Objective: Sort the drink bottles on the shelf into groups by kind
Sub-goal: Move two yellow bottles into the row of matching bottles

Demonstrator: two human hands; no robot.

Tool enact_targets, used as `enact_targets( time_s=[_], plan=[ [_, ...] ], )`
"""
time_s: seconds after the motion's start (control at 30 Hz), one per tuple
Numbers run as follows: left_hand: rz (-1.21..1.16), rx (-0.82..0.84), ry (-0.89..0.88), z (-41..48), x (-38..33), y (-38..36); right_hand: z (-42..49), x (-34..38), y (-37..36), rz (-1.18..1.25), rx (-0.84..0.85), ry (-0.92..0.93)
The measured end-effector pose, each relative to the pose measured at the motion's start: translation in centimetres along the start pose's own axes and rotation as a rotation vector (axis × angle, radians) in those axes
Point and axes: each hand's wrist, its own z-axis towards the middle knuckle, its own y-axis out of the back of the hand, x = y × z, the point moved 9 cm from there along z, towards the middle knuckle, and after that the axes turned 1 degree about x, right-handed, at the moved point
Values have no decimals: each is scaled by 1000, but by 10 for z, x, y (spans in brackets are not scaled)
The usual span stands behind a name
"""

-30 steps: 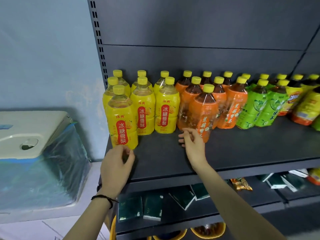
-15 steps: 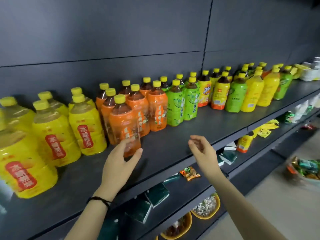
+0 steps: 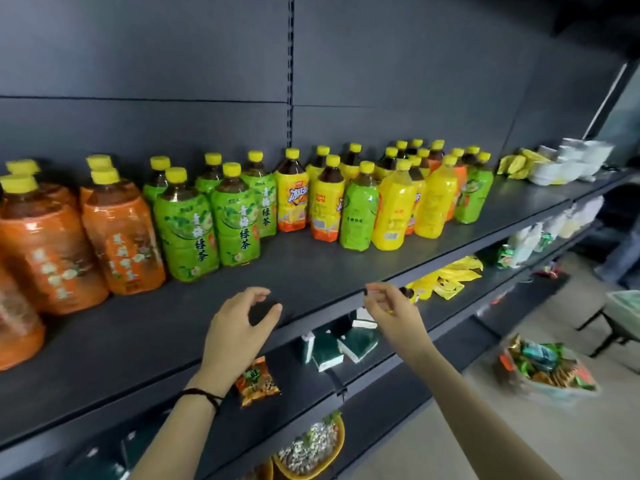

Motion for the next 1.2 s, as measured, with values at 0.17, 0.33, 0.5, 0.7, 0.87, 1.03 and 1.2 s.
enact_targets(
  time_s=[0.17, 0.33, 0.5, 0.7, 0.87, 1.03, 1.2],
  plan=[
    [-19, 63, 21, 28, -36, -75, 41, -33, 51, -6, 0, -2],
    [-37, 52, 38, 73, -59, -130, 90, -71, 88, 6, 1, -26],
    [-123, -18, 18, 133, -87, -186, 162, -89, 120, -42, -7, 27],
    [-215, -126, 60, 187, -123, -250, 247, -102, 156, -14, -20, 63],
    [-114, -276, 138, 199, -132, -273, 295, -117, 195, 40, -134, 102],
    [-62, -452, 286, 211, -136, -299, 347, -124, 213, 181, -73, 146],
    [64, -729, 379, 215, -139, -302, 378, -126, 196, 343, 256, 139]
  ],
)
